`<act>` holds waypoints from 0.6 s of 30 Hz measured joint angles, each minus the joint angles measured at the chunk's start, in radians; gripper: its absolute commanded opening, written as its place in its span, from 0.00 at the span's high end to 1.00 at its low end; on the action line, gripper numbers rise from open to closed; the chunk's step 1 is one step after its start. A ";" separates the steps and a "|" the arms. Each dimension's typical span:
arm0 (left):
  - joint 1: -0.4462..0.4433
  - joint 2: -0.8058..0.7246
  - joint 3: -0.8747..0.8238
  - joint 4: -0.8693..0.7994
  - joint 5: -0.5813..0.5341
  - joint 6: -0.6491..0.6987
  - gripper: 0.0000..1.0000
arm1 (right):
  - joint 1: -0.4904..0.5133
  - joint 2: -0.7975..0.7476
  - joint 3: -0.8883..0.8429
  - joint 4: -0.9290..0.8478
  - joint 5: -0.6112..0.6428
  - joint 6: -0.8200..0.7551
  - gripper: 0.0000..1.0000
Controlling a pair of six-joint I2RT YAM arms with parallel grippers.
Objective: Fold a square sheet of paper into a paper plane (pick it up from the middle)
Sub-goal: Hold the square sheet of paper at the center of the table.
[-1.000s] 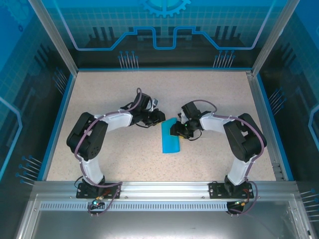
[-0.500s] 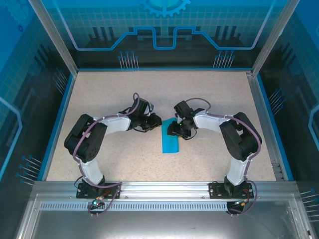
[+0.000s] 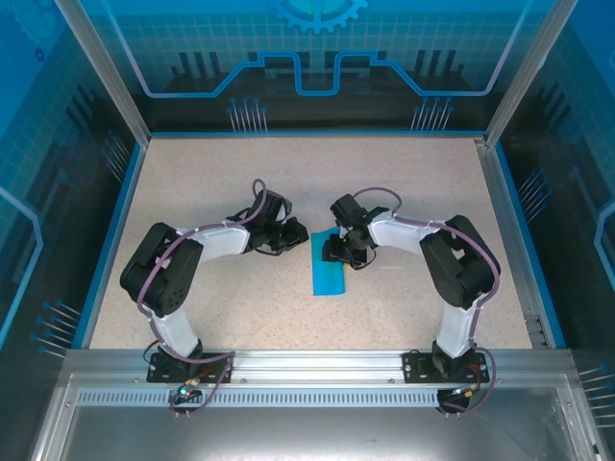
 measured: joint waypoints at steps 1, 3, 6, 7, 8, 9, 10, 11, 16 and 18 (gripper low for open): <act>0.003 -0.007 -0.003 0.000 -0.005 0.000 0.85 | 0.001 0.002 0.002 -0.004 0.002 -0.001 0.53; 0.011 -0.019 -0.010 0.000 -0.011 0.000 0.85 | 0.004 0.005 0.007 -0.011 0.009 -0.008 0.53; 0.022 -0.030 -0.020 0.000 -0.019 0.000 0.86 | 0.008 0.007 0.012 -0.017 0.020 -0.020 0.52; 0.025 -0.032 -0.022 0.000 -0.019 0.000 0.85 | 0.010 0.009 0.014 -0.019 0.020 -0.024 0.51; 0.026 -0.033 -0.024 0.000 -0.020 0.000 0.86 | 0.010 0.011 0.018 -0.023 0.021 -0.028 0.51; 0.026 -0.034 -0.025 0.000 -0.020 0.001 0.86 | 0.012 0.013 0.021 -0.027 0.023 -0.031 0.51; 0.027 -0.034 -0.027 0.000 -0.023 0.001 0.86 | 0.013 0.014 0.024 -0.031 0.024 -0.035 0.51; 0.027 -0.035 -0.028 0.000 -0.023 0.001 0.86 | 0.013 0.016 0.024 -0.032 0.024 -0.035 0.51; 0.027 -0.035 -0.028 -0.001 -0.026 0.004 0.86 | 0.013 0.021 0.031 -0.040 0.024 -0.039 0.51; 0.027 -0.035 -0.028 0.000 -0.026 0.004 0.87 | 0.013 0.023 0.035 -0.044 0.024 -0.039 0.51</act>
